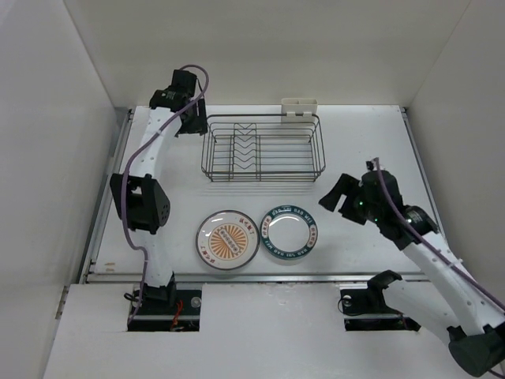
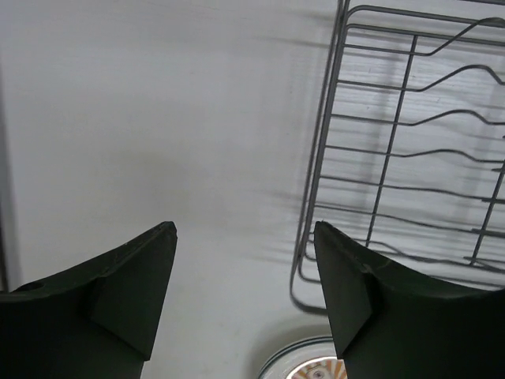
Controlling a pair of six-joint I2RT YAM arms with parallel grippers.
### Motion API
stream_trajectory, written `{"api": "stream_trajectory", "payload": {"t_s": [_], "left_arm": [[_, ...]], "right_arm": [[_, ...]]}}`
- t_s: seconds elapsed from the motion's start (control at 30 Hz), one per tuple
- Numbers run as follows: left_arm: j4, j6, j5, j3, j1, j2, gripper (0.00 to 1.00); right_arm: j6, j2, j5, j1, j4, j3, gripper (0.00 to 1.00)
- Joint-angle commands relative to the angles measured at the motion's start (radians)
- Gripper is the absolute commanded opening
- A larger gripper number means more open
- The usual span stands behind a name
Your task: Unload the plates from the dish rack
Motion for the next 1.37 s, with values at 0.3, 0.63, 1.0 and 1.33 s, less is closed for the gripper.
{"api": "stream_trajectory", "payload": {"t_s": [0.3, 0.63, 1.0, 1.33], "left_arm": [[-0.175, 0.286, -0.251, -0.214, 0.001, -0.54, 0.9], [-0.194, 0.297, -0.199, -0.434, 0.01, -0.782, 0.93], [-0.194, 0.253, -0.19, -0.481, 0.01, -0.782, 0.93], [-0.24, 0.217, -0.19, -0.386, 0.01, -0.738, 0.93]], "right_arm": [[-0.115, -0.246, 0.356, 0.0, -0.294, 0.385, 0.98], [-0.124, -0.361, 0.356, 0.0, -0.33, 0.406, 1.0], [-0.124, -0.402, 0.316, 0.0, -0.348, 0.406, 1.0], [-0.094, -0.411, 0.325, 0.0, -0.348, 0.396, 1.0]]}}
